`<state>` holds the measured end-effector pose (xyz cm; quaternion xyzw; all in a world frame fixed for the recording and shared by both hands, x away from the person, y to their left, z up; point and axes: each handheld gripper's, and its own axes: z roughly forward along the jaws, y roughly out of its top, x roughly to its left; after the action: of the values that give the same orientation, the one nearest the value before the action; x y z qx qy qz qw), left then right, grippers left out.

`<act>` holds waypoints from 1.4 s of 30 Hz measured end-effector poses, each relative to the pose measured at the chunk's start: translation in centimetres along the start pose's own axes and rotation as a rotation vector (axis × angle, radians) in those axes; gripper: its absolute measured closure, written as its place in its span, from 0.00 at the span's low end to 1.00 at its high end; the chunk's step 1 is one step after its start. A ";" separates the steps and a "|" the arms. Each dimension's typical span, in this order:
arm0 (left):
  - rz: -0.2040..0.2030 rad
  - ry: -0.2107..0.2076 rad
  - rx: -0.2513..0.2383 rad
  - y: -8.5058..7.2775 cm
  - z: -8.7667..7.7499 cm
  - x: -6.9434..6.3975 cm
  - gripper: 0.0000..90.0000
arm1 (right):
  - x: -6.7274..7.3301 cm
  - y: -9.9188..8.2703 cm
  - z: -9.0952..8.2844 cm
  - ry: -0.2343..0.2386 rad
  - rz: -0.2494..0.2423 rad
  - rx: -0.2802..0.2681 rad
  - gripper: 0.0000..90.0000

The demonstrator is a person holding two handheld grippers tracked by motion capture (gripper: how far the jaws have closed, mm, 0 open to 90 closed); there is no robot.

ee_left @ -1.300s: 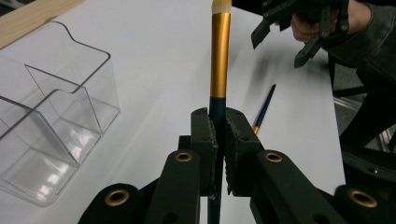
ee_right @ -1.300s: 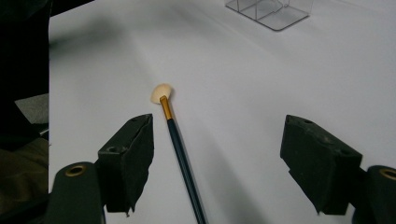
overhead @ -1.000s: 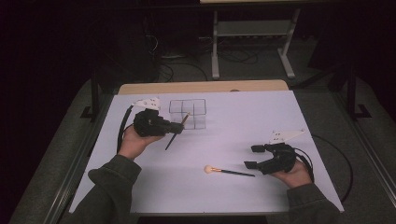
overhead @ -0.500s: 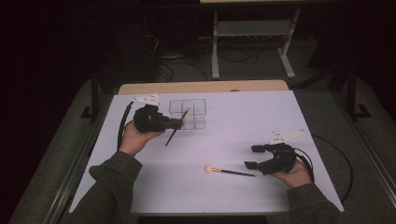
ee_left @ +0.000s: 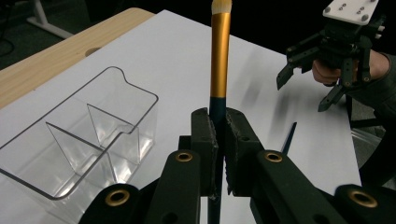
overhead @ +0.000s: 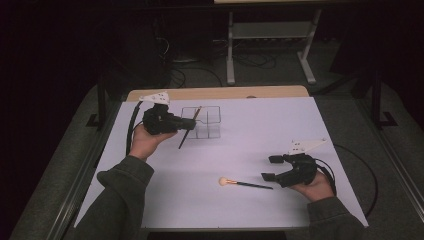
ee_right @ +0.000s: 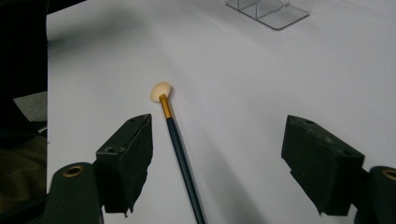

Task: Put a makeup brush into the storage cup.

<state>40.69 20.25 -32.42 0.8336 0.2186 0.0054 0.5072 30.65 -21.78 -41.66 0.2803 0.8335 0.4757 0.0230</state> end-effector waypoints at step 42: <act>0.003 0.050 -0.035 4.7 2.1 4.2 0.93 | -0.1 0.0 0.3 0.024 0.001 0.009 0.27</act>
<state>46.63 18.21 -30.31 0.8245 0.2299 0.0308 0.5161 30.86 -21.57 -41.88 0.2751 0.8357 0.4752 0.0111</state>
